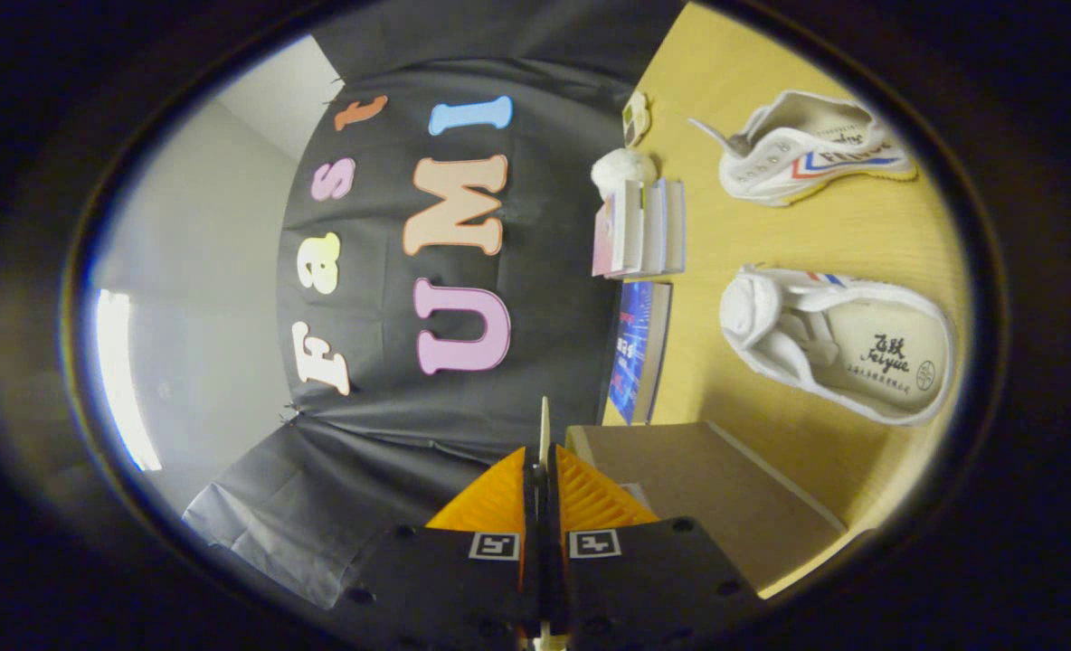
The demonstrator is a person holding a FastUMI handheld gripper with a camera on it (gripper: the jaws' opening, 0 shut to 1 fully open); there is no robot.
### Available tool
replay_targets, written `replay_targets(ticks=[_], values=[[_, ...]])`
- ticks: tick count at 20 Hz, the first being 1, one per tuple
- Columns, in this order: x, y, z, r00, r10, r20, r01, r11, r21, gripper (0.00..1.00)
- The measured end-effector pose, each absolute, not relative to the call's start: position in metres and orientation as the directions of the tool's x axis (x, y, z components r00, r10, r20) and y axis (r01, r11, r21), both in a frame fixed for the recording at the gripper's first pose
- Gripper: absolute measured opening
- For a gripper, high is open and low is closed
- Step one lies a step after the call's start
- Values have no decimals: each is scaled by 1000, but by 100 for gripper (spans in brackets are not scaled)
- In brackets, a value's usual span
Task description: Open the storage box then place both shoes into the box .Put the left shoe in first, then the right shoe, with the right side of both shoes facing outward in a uniform manner.
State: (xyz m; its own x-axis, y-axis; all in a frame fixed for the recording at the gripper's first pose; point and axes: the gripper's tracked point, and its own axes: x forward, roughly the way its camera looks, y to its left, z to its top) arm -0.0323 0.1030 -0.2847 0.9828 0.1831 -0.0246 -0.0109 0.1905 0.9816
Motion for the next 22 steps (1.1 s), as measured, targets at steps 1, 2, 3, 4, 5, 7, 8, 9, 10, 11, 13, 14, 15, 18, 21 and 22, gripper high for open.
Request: replay_targets(ticks=[1, 2, 3, 4, 5, 7, 8, 9, 10, 11, 13, 14, 15, 18, 21, 22], values=[[-33, 106, -275, 983, 183, -19, -17, 194, 981, 6], [-32, 110, -264, 983, 181, -13, -23, 195, 981, 6], [-33, 115, -254, 983, 182, -8, -28, 197, 980, 6], [-33, 121, -244, 983, 184, -4, -34, 201, 979, 6], [-35, 127, -235, 982, 186, 0, -39, 206, 978, 6], [-39, 141, -217, 982, 188, 5, -47, 217, 975, 6], [-39, 149, -207, 982, 191, 6, -48, 218, 975, 6], [-41, 158, -199, 981, 194, 9, -52, 220, 974, 6], [-45, 167, -191, 981, 194, 8, -52, 226, 973, 6], [-47, 178, -183, 981, 196, 5, -51, 230, 972, 6], [-47, 204, -169, 978, 207, 0, -48, 229, 972, 6], [-49, 219, -163, 976, 217, -5, -47, 232, 972, 6], [-48, 232, -159, 974, 226, -10, -46, 240, 970, 6], [-45, 267, -157, 970, 243, -26, -36, 247, 968, 6], [-50, 297, -163, 965, 259, -36, -30, 245, 969, 6], [-51, 305, -167, 963, 265, -39, -30, 250, 968, 6]])
